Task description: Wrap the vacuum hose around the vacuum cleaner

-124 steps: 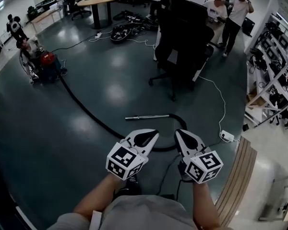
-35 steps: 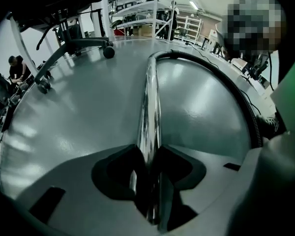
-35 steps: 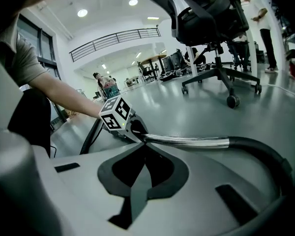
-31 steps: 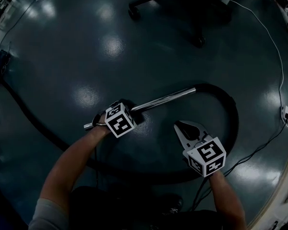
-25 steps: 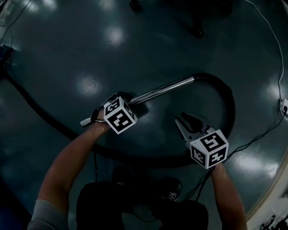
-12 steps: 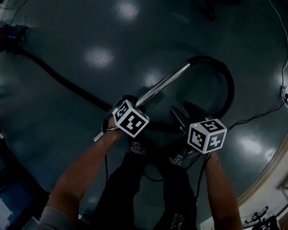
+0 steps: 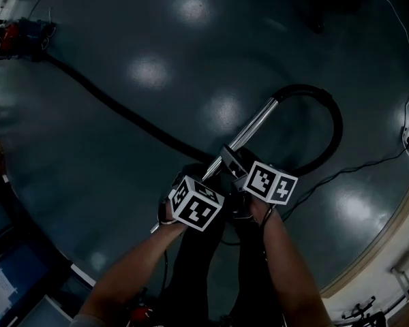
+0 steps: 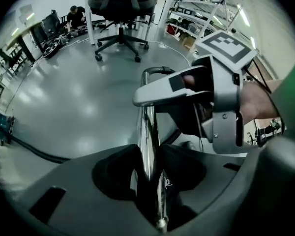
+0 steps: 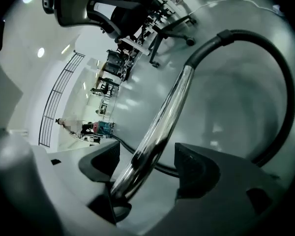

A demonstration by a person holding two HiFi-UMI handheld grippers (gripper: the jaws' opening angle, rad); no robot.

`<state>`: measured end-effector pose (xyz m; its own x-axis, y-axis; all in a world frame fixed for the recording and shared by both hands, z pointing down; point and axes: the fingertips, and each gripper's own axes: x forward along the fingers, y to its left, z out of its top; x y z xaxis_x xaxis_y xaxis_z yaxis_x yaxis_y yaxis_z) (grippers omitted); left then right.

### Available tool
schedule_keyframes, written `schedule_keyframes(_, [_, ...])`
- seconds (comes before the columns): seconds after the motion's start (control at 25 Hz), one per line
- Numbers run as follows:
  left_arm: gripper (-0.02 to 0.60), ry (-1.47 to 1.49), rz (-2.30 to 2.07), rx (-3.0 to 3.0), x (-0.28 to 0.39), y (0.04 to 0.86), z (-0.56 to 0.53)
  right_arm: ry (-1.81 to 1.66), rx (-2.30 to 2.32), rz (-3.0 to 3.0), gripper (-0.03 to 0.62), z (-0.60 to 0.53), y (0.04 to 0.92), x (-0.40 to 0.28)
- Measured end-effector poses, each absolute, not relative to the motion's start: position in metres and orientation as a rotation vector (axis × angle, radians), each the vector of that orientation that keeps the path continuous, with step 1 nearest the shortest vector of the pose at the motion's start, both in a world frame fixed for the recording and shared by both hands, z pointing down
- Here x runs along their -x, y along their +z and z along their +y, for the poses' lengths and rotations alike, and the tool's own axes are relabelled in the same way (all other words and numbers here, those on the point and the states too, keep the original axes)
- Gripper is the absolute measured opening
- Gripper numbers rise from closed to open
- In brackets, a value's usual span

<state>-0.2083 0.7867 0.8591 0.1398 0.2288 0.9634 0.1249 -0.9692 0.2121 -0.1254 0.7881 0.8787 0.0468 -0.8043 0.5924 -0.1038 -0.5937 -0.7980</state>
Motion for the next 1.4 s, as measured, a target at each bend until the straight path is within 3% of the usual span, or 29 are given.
schedule_keyframes(0.28, [0.17, 1.834, 0.281, -2.333, 0.228, 0.799, 0.797, -1.589, 1.703, 0.993, 0.324, 0.763, 0.838, 0.154])
schedule_keyframes(0.32, [0.17, 1.808, 0.272, -2.342, 0.229, 0.79, 0.798, -1.584, 1.703, 1.023, 0.28, 0.762, 0.83, 0.156])
schedule_keyframes(0.4, [0.168, 1.752, 0.252, -2.356, 0.231, 0.775, 0.798, -1.571, 1.699, 1.041, 0.252, 0.76, 0.815, 0.158])
schedule_keyframes(0.6, [0.167, 1.586, 0.282, -2.409, 0.226, 0.734, 0.8, -1.541, 1.689, 1.047, 0.218, 0.764, 0.772, 0.152])
schedule_keyframes(1.16, [0.189, 1.504, 0.541, -2.601, 0.229, 0.629, 0.789, -1.479, 1.858, 1.203, 0.199, 0.812, 0.68, 0.135])
schedule_keyframes(1.4, [0.189, 1.472, 0.627, -2.736, 0.195, 0.593, 0.788, -1.5, 1.954, 1.474, 0.198, 0.824, 0.654, 0.136])
